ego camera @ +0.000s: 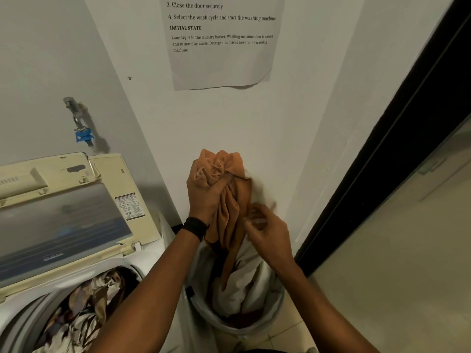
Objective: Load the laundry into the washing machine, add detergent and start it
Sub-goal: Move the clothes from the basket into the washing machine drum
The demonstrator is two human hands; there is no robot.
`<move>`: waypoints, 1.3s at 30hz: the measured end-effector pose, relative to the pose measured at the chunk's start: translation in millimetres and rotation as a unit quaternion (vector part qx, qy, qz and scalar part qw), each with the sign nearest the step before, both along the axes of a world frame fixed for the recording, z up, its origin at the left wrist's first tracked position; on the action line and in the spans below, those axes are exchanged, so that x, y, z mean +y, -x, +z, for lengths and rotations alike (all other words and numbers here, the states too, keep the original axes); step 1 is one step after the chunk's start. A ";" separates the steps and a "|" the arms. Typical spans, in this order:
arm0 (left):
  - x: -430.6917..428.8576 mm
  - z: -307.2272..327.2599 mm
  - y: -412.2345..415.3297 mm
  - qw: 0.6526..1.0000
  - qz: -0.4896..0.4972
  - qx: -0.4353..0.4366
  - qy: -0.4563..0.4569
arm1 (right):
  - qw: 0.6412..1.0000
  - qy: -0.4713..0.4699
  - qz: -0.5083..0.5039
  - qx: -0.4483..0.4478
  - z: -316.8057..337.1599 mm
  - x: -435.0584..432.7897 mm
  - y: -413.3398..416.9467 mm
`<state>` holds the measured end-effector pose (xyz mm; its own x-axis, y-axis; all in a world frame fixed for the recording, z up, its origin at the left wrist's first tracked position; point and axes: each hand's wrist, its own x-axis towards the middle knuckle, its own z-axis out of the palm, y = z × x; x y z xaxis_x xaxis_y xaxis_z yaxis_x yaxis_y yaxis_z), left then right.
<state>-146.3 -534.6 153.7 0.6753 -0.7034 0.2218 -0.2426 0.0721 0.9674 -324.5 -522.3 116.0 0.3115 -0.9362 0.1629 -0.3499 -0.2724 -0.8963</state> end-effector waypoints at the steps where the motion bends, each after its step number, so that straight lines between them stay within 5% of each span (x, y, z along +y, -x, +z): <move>1: -0.6 1.1 2.3 1.000 0.000 -0.007 -0.002 | 0.999 -0.023 0.013 0.021 -7.6 -1.6 -2.3; 5: -0.8 0.3 7.2 1.000 -0.006 -0.012 -0.006 | 0.992 -0.104 0.017 0.068 -26.3 -17.8 -11.9; 9: 0.5 6.9 -4.0 1.000 0.011 -0.003 0.007 | 0.992 -0.129 0.005 -0.010 -23.2 -17.7 -7.1; 13: 3.5 7.2 -31.0 0.999 0.023 -0.015 0.018 | 0.982 -0.153 0.100 -0.051 30.2 -20.3 24.0; 19: 18.6 -7.8 -46.3 0.999 0.031 0.009 0.011 | 0.949 -0.114 -0.026 -0.294 176.1 -77.8 54.1; 24: 16.4 7.8 -23.7 0.989 -0.070 0.120 0.046 | 0.973 -0.094 0.212 0.010 158.1 -104.1 7.6; 27: 17.7 14.5 -10.7 0.983 -0.160 0.086 0.021 | 0.939 -0.196 0.278 -0.041 122.4 -102.7 -17.2; 30: 15.2 13.8 -6.8 0.967 -0.248 0.058 -0.027 | 0.930 -0.204 0.305 -0.019 107.9 -103.8 -21.0; 33: 10.7 11.2 0.4 0.980 -0.195 0.023 -0.040 | 0.953 -0.146 0.263 -0.009 101.3 -106.8 -20.8; 37: 4.7 8.8 0.3 0.993 -0.087 0.084 0.007 | 0.994 -0.054 0.066 -0.067 77.2 -85.8 -15.1; 39: 1.5 12.3 -4.5 0.995 -0.052 0.081 0.010 | 0.997 -0.030 0.066 -0.039 53.2 -62.6 -4.3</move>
<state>-141.8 -533.0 165.9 0.6271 -0.7679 0.1310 -0.0746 0.1082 0.9913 -320.2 -584.9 169.2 0.4211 -0.8968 0.1360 -0.2427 -0.2559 -0.9358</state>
